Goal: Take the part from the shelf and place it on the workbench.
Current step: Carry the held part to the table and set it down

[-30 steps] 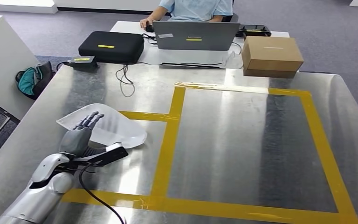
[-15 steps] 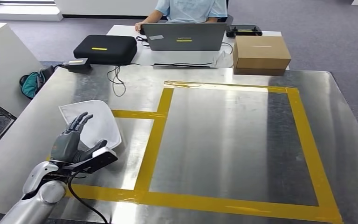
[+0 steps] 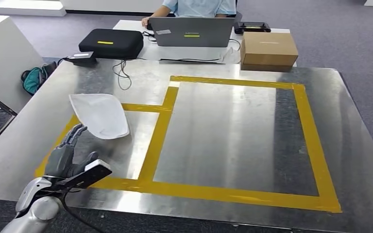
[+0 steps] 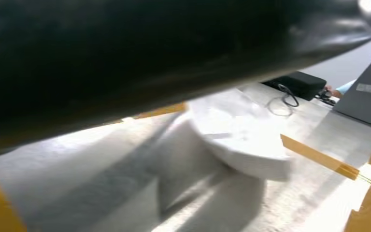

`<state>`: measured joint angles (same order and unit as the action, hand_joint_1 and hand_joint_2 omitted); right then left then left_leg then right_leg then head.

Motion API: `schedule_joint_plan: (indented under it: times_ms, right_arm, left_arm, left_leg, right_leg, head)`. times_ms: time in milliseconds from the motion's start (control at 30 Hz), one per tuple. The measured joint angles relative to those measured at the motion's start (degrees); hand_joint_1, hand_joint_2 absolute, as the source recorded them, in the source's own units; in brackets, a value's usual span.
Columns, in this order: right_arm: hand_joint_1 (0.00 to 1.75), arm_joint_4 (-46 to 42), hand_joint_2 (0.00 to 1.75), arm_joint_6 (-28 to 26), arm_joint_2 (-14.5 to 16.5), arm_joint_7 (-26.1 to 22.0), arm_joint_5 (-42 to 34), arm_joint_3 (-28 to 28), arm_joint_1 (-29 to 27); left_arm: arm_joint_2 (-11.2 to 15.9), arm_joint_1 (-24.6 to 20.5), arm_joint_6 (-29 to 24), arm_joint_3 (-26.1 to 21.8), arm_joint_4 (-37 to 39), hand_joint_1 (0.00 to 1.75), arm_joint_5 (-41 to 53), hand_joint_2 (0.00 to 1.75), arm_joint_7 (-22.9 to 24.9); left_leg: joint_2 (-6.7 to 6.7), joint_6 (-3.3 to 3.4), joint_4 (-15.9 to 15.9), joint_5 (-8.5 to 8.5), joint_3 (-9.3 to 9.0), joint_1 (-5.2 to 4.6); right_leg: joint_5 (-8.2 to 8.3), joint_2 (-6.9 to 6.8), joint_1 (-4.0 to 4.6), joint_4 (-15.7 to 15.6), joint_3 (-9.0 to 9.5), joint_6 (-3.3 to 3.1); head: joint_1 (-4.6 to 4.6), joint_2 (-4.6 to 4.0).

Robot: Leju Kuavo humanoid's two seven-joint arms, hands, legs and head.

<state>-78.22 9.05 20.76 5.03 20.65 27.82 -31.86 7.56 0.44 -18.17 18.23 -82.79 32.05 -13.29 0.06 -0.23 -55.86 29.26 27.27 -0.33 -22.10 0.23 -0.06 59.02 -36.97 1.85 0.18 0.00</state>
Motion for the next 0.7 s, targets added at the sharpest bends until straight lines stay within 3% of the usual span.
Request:
schedule_joint_plan:
  times_ms: [67,167,200,233,267,333,400,467,533,600,667,700]
  right_arm:
    - [0.0,0.0,0.0,0.0,0.0,0.0,0.0,-0.1,-0.1]
    - [0.0,0.0,0.0,0.0,0.0,0.0,0.0,-0.1,-0.1]
    - [0.0,0.0,0.0,0.0,0.0,0.0,0.0,-0.1,-0.1]
    - [0.0,0.0,0.0,0.0,0.0,0.0,0.0,-0.1,0.0]
    - [0.0,0.0,0.0,0.0,0.0,0.0,0.0,-0.1,0.0]
    - [0.0,0.0,0.0,0.0,0.0,0.0,0.0,-0.1,0.0]
    - [0.0,-0.1,0.0,0.0,0.0,-0.1,0.0,-0.2,0.2]
    - [0.0,-0.2,0.0,0.0,0.0,-0.1,0.0,-0.2,0.4]
    - [0.0,-0.2,0.0,0.0,0.0,-0.1,0.0,-0.2,0.4]
    - [0.0,-0.3,0.0,0.0,0.0,0.0,0.0,-0.2,0.4]
    - [0.0,-0.4,0.0,0.0,0.0,0.0,0.0,-0.1,0.5]
    - [0.0,-0.4,0.0,0.0,0.0,0.0,0.0,-0.1,0.5]
  left_arm:
    - [0.0,0.1,0.0,-0.1,0.0,0.0,0.0,0.0,0.0]
    - [0.0,0.3,0.0,-0.2,0.0,0.0,0.0,0.0,0.0]
    - [0.0,0.4,0.0,-0.3,0.0,0.0,0.0,0.0,0.0]
    - [0.0,0.4,0.0,-0.3,0.0,0.0,0.0,0.0,0.0]
    - [0.0,0.5,0.0,-0.4,0.0,0.0,0.0,0.0,0.0]
    - [0.0,0.6,0.1,-0.4,0.0,0.0,0.0,0.0,0.0]
    - [0.0,0.6,0.1,-0.6,0.0,0.0,0.0,0.0,0.0]
    - [0.0,0.5,0.1,-0.7,0.0,0.0,0.0,0.0,0.0]
    - [-0.1,0.5,0.1,-0.7,0.0,0.0,0.0,0.0,0.0]
    - [0.0,0.6,0.1,-0.8,0.0,0.0,0.0,0.0,0.0]
    - [0.0,0.6,0.1,-0.8,0.0,0.0,-0.1,0.0,0.0]
    - [0.0,0.6,0.1,-0.9,0.0,0.0,-0.1,0.0,0.0]
  left_leg:
    - [0.06,0.78,0.3,-1.06,0.69,0.18]
    - [0.15,1.39,0.5,-2.69,2.42,0.37]
    - [0.16,1.36,0.4,-3.26,3.11,0.37]
    - [0.16,1.31,0.4,-3.83,3.81,0.37]
    - [0.16,1.2,0.4,-4.38,4.5,0.38]
    - [0.12,0.82,0.3,-5.33,5.59,0.43]
    - [0.08,0.23,0.1,-6.12,6.3,0.3]
    - [0.06,-0.43,-0.1,-6.86,6.66,0.18]
    - [0.04,-1.07,-0.3,-7.01,7.02,0.32]
    - [0.01,-1.67,-2.8,-3.76,8.19,0.44]
    - [0.0,-2.09,-9.5,2.02,10.26,0.48]
    - [0.0,-2.22,-13.1,3.98,11.11,0.5]
  right_leg:
    - [-1.45,0.02,-0.08,1.0,-0.72,0.69]
    - [-9.05,0.04,-0.19,9.8,-3.34,1.55]
    - [-10.7,0.04,-0.22,13.1,-3.91,1.73]
    - [-11.14,0.04,-0.24,15.1,-3.76,1.86]
    - [-10.44,0.04,-0.25,15.0,-2.6,1.92]
    - [-7.74,0.04,-0.33,9.0,2.7,1.89]
    - [-7.21,0.16,-0.3,0.9,8.47,1.59]
    - [-7.9,0.31,-0.1,-2.3,10.11,0.91]
    - [-7.39,0.22,-0.08,-2.4,9.1,-0.28]
    - [-6.32,0.02,-0.22,-2.4,8.05,-1.45]
    - [-5.08,-0.06,-0.24,-2.4,6.83,-1.94]
    - [-4.45,-0.07,-0.23,-2.3,6.18,-1.97]
  head:
    - [0.01,0.0]
    - [0.18,0.0]
    - [0.17,0.0]
    - [0.17,0.0]
    - [0.18,0.0]
    - [0.19,0.0]
    - [0.14,0.0]
    - [0.13,0.0]
    - [0.2,0.0]
    - [-0.03,0.0]
    - [-0.31,0.0]
    - [-0.34,0.0]
